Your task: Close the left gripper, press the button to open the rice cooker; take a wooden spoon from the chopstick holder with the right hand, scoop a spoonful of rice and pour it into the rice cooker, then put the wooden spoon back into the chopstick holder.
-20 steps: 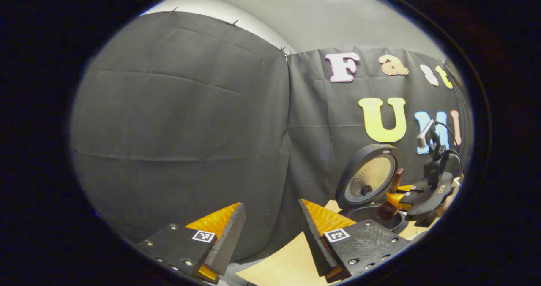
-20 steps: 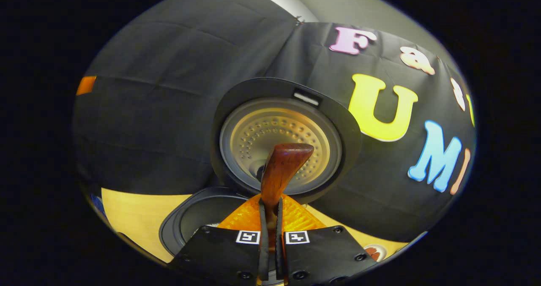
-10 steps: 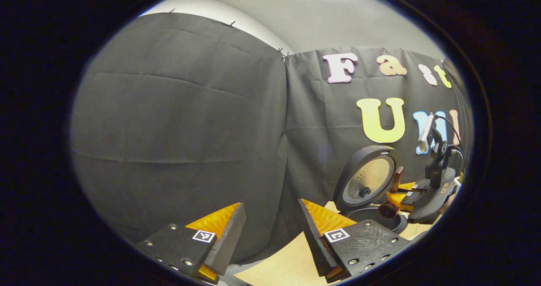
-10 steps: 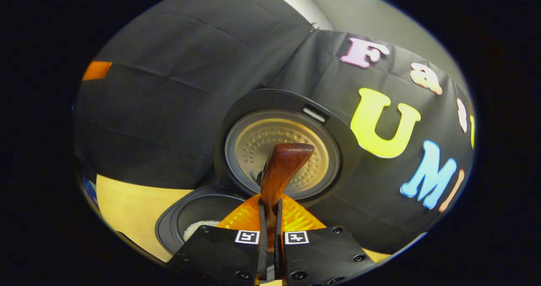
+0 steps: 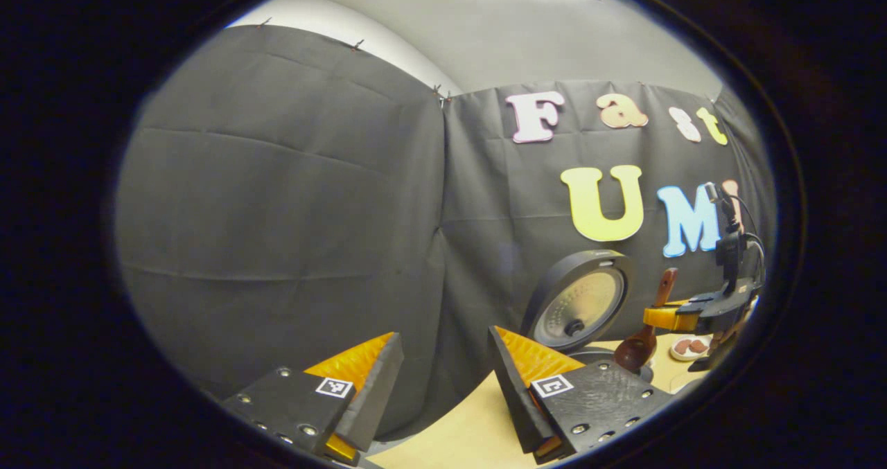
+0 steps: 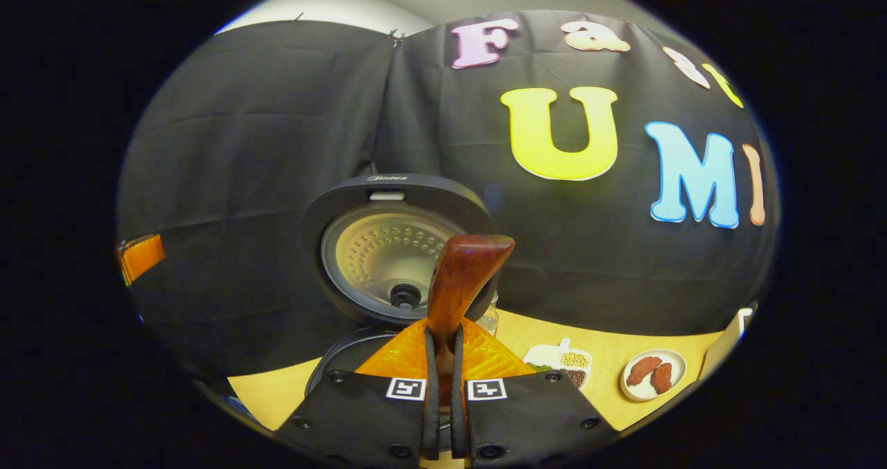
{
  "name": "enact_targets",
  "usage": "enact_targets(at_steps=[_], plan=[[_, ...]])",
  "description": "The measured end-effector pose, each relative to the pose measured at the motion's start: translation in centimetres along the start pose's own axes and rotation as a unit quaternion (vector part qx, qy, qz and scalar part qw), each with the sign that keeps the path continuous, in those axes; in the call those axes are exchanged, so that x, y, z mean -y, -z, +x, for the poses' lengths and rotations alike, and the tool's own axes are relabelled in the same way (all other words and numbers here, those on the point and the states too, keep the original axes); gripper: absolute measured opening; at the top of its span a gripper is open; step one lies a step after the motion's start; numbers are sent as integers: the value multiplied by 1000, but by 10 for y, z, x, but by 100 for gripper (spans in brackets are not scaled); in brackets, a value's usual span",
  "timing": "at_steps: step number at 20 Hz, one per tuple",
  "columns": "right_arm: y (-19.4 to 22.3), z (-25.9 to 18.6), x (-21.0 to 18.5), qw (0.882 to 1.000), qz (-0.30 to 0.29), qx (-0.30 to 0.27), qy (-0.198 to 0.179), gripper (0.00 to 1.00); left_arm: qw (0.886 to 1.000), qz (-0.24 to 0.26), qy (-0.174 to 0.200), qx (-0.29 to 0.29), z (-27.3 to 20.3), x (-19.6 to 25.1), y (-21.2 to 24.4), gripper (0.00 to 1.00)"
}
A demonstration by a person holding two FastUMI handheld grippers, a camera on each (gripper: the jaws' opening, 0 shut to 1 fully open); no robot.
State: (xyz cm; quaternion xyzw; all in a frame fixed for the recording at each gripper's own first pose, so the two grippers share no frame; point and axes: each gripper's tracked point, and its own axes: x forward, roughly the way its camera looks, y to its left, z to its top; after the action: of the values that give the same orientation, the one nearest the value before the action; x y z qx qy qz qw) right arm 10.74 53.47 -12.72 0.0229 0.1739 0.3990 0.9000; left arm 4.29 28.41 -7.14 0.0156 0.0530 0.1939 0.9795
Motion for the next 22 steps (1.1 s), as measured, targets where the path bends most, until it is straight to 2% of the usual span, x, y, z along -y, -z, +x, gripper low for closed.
enact_targets(at_steps=[6, 7, 8, 15, 16, 17, 22], plan=[[-8, -38, 51, 995, 92, 14, 45, 8, 999, -5, 47, 8, 17, 45, -5, 77], [-9, -45, 64, 993, 98, 18, 58, 12, 998, -6, 55, 10, 17, 53, -7, 77], [-10, -52, 75, 992, 103, 21, 71, 8, 998, -7, 63, 12, 17, 62, -9, 77], [-7, -109, 145, 980, 132, 39, 143, 8, 994, -14, 110, 19, 10, 111, -18, 77], [-5, -118, 154, 978, 135, 40, 152, 4, 993, -13, 116, 19, 7, 119, -20, 77], [-4, -127, 163, 976, 139, 42, 161, 8, 992, -14, 123, 19, 4, 125, -22, 77], [7, -173, 208, 966, 149, 48, 206, 8, 989, -10, 147, 27, -10, 156, -34, 77]])
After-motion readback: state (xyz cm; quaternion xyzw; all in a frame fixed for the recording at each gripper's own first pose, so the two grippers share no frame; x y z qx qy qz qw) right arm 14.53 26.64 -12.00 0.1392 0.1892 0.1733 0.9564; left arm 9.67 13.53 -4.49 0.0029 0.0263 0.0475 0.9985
